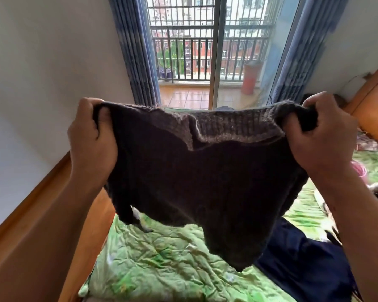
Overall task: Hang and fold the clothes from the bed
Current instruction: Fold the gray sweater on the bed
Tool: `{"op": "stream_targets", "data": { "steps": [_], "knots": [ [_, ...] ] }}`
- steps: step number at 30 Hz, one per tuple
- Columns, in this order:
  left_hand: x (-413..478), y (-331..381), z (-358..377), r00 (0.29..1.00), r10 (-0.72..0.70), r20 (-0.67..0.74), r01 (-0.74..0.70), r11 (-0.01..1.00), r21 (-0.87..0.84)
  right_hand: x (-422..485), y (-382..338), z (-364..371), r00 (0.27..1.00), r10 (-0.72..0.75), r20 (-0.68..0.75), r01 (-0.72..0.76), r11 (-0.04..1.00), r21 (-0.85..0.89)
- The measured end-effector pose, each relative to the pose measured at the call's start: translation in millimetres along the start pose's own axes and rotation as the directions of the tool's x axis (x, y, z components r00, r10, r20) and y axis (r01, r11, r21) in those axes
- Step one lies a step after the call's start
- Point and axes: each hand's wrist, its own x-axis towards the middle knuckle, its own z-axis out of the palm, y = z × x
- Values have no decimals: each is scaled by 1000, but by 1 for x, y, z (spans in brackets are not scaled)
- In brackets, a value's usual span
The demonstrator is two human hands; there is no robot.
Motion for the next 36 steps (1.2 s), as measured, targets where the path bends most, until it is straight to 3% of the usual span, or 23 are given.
{"op": "stream_targets", "data": {
  "steps": [4,8,10,14,17,21,25,28,31,33,34,36],
  "knots": [
    [3,-36,47,985,-6,175,1,999,32,-8,38,34,972,66,223,-44,994,-103],
    [-26,-91,101,889,-47,456,64,998,-21,-51,89,84,859,141,493,-73,985,-155],
    [-48,-121,123,805,-46,592,46,999,15,-81,115,109,767,118,631,-70,992,-100],
    [-96,-180,164,539,-122,833,-16,988,155,-138,165,154,535,70,842,-38,998,-59],
    [-115,-212,204,447,-185,875,-109,960,258,-154,192,194,397,91,913,93,986,-139],
    [-100,-248,283,444,-244,862,-171,922,348,-132,220,274,343,113,933,280,935,-217],
    [-93,-271,369,426,-478,768,-121,812,572,-126,241,362,275,326,904,367,834,-413],
    [-152,-292,400,328,-560,761,-57,792,608,-191,253,392,182,411,893,274,851,-447],
    [-271,-318,385,154,-616,772,-4,781,624,-309,262,370,61,490,869,34,870,-493],
    [-350,-327,354,11,-706,708,71,707,704,-391,267,337,-84,604,793,-183,773,-608],
    [-385,-333,334,-61,-748,661,117,652,749,-428,268,320,-145,663,735,-281,685,-673],
    [-443,-342,293,-140,-799,585,256,542,801,-488,269,285,-243,760,602,-433,471,-769]
  ]
}}
